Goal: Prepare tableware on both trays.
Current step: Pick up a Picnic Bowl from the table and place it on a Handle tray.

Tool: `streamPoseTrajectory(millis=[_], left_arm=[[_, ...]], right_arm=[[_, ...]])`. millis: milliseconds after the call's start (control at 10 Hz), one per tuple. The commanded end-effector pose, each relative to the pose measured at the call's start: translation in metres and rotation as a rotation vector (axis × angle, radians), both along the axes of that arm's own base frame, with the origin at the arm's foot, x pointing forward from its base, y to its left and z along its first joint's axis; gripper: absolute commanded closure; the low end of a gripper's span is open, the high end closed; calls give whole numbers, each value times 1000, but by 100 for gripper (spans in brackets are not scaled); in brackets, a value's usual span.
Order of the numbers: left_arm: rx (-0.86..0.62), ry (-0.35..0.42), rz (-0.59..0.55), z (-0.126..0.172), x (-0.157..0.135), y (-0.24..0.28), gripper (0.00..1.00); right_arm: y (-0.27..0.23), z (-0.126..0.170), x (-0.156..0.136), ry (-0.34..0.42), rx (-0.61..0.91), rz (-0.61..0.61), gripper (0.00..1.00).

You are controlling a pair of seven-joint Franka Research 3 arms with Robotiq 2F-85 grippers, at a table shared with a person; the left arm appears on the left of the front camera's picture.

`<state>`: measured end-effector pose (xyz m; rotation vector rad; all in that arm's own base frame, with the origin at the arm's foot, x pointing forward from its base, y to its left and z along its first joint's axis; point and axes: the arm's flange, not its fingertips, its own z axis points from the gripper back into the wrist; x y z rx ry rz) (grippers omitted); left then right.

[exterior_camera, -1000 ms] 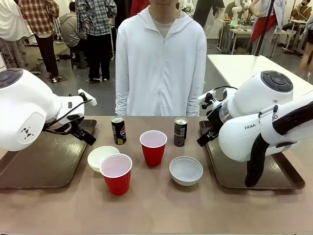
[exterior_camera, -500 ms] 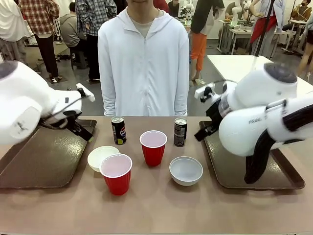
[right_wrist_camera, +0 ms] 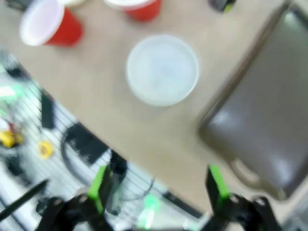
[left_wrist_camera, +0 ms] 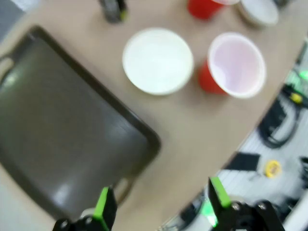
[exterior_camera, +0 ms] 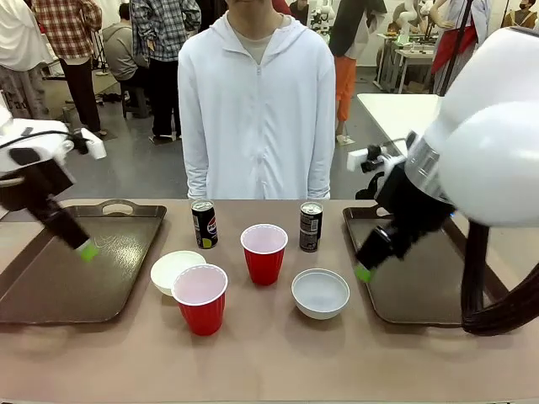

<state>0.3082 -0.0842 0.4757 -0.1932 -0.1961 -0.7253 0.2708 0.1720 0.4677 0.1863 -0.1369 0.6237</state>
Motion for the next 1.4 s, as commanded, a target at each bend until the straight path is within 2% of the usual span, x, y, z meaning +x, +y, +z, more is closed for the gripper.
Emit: streamPoseTrajectory(millis=[0,100,200,500,600,700,900,1000,1100,1200,1300], left_arm=[[-43,50,54,-97,-57,18,0],[-10,-25,78,-103,-49,12,0],[-17,56,12,-7,-2,5,0],[-1,57,34,-14,6,5,0],[-278,140,29,-4,22,26,0],[-466,205,67,11,26,62,0],[-775,237,157,9,41,141,0],[-870,268,221,-10,48,169,0],[-922,333,282,-33,52,191,0],[-962,396,355,-58,59,214,0],[-1010,421,398,-75,60,233,0]], right_arm=[[-68,-119,-69,69,65,-84,0],[-68,-122,-57,28,9,-46,0],[-9,-7,1,72,15,-29,0],[-18,-14,10,80,-3,-43,0],[-49,-16,24,178,241,-35,0],[-89,-14,20,228,414,-61,0],[-190,-20,9,209,761,-212,0],[-227,-31,3,199,891,-248,0],[-255,-43,-7,208,979,-284,0],[-278,-53,-17,216,1051,-313,0],[-293,-57,-26,215,1102,-330,0]])
